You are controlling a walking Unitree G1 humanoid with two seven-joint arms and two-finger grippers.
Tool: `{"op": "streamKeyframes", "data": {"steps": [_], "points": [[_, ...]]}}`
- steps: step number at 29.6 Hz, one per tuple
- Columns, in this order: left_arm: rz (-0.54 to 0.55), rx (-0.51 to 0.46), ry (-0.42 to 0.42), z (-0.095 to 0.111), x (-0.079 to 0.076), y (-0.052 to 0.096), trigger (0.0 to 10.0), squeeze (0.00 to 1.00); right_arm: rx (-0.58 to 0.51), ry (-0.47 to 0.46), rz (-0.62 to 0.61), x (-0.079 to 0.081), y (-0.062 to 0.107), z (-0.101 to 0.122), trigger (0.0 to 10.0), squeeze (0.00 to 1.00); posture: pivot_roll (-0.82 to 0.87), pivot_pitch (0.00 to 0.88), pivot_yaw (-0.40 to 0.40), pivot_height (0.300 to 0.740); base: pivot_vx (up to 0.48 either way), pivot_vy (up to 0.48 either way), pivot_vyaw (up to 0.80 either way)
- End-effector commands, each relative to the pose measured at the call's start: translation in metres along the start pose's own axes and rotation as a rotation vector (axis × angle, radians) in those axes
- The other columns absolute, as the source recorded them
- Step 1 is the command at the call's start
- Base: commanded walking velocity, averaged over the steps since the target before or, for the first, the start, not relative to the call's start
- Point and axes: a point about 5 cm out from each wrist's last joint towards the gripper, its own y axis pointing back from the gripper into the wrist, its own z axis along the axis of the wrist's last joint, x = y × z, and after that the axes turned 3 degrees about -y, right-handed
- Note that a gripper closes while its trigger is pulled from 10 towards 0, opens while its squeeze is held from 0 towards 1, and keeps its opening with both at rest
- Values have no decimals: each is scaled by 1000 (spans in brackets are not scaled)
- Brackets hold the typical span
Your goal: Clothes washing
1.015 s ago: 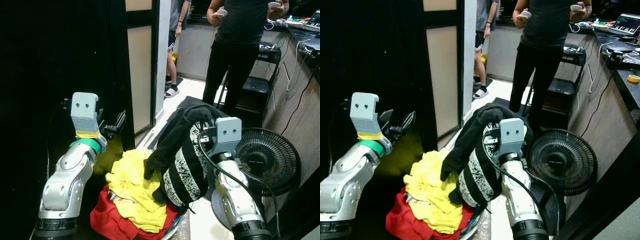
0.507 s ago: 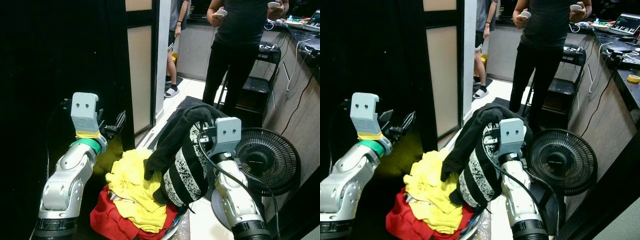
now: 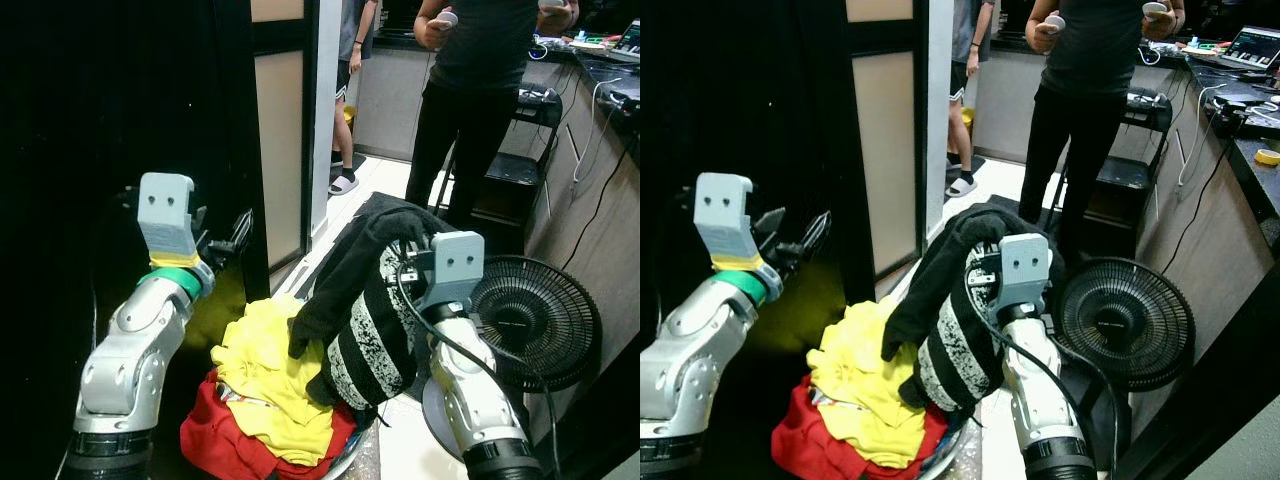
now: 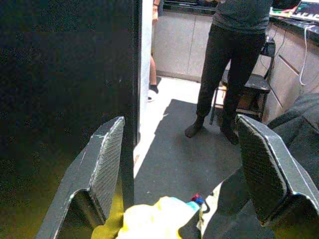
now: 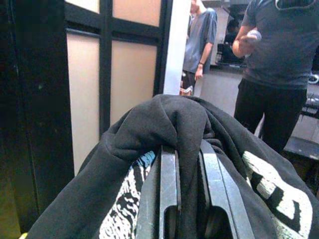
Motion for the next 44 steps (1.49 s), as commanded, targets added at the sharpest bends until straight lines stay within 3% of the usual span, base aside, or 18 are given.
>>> {"op": "streamKeyframes", "data": {"steps": [1, 4, 8, 11, 12, 15, 22, 23, 28, 42, 44], "points": [[-17, -5, -4, 3, 1, 3, 10000, 0, -72, 18, 17, 2, -5, 15, 10000, 0, 15, 21, 43, 740, 0, 0, 0], [-93, 11, -67, 1, -5, 10, 10000, 0, -63, 53, 41, 4, 0, 9, 10000, 0, 22, 16, 40, 740, 0, 0, 0], [-122, 42, -90, -8, -10, 17, 10000, 0, -17, 77, 59, 5, 7, -4, 10000, 0, 19, 12, 36, 740, 0, 0, 0], [-30, 68, -85, -37, -6, 20, 10000, 0, 11, 91, 68, 5, 10, -12, 10000, 0, 17, 5, 30, 740, 0, 0, 0], [-15, 95, -131, -48, -6, 21, 10000, 0, 1, 89, 69, 6, 7, -9, 10000, 0, 15, 4, 29, 740, 0, 0, 0], [26, 154, -153, -63, -6, 22, 10000, 0, -30, 88, 66, 5, -1, 0, 10000, 0, 12, 0, 26, 740, 0, 0, 0], [43, 138, -154, -61, -6, 19, 10000, 0, -68, 81, 65, 10, -8, 12, 10000, 0, 9, 0, 15, 740, 0, 0, 0], [37, 129, -169, -59, -7, 19, 10000, 0, -98, 80, 81, 19, -12, 19, 10000, 0, 5, 0, 9, 740, 0, 0, 0], [34, 118, -161, -57, -9, 18, 10000, 0, -133, 90, 102, 25, -15, 27, 10000, 0, 6, 0, 1, 740, 0, 0, 0], [22, 77, -149, -54, -15, 14, 10000, 0, -36, 93, 65, 14, -7, 4, 10000, 0, 4, 5, 15, 740, 0, 0, 0], [26, 106, -138, -58, -4, 21, 10000, 0, -41, 106, 69, 14, -7, 5, 10000, 0, -8, 7, 16, 740, 0, 0, 0]]}}
